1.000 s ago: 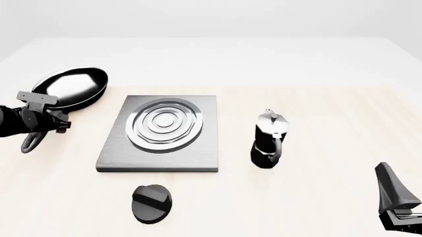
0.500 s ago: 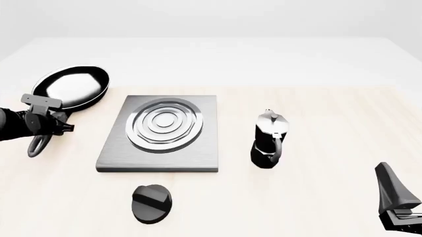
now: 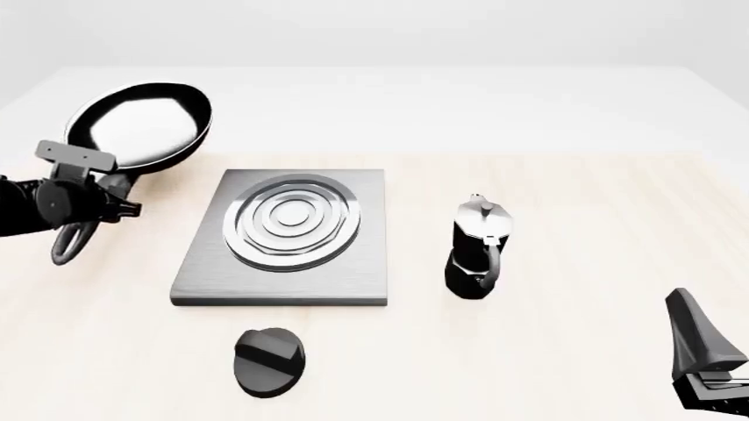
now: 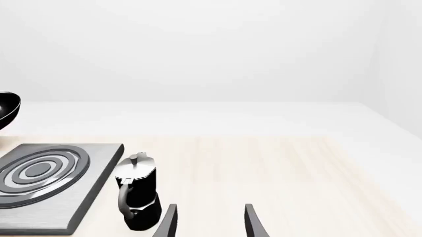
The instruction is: Turn on the stove and put the frying pan on it.
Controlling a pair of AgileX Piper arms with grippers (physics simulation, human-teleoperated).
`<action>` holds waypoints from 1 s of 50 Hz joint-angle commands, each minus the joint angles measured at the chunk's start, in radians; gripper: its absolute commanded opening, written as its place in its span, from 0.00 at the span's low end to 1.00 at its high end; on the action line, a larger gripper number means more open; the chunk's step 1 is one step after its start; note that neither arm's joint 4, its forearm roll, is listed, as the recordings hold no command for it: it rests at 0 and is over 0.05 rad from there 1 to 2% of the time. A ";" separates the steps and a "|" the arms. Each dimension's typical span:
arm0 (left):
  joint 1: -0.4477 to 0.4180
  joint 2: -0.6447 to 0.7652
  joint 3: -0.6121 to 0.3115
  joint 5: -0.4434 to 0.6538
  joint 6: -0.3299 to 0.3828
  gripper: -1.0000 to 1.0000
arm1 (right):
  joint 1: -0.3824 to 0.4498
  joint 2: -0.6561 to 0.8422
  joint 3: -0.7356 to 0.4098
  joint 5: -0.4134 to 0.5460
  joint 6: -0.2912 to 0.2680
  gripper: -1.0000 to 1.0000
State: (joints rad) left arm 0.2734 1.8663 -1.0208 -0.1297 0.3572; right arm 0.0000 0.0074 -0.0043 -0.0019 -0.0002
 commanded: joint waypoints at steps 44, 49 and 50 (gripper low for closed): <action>-0.355 -0.516 0.447 -0.026 0.108 0.00 | 0.000 0.000 0.000 0.000 0.000 1.00; -0.387 -0.521 0.472 -0.030 0.112 0.00 | 0.000 0.000 0.000 0.000 0.000 1.00; -0.389 -0.522 0.475 -0.032 0.113 0.00 | 0.000 0.000 0.000 0.000 0.000 1.00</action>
State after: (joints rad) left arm -0.0594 1.3957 -0.5803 -0.1515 0.4502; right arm 0.0001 0.0074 -0.0043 -0.0019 -0.0002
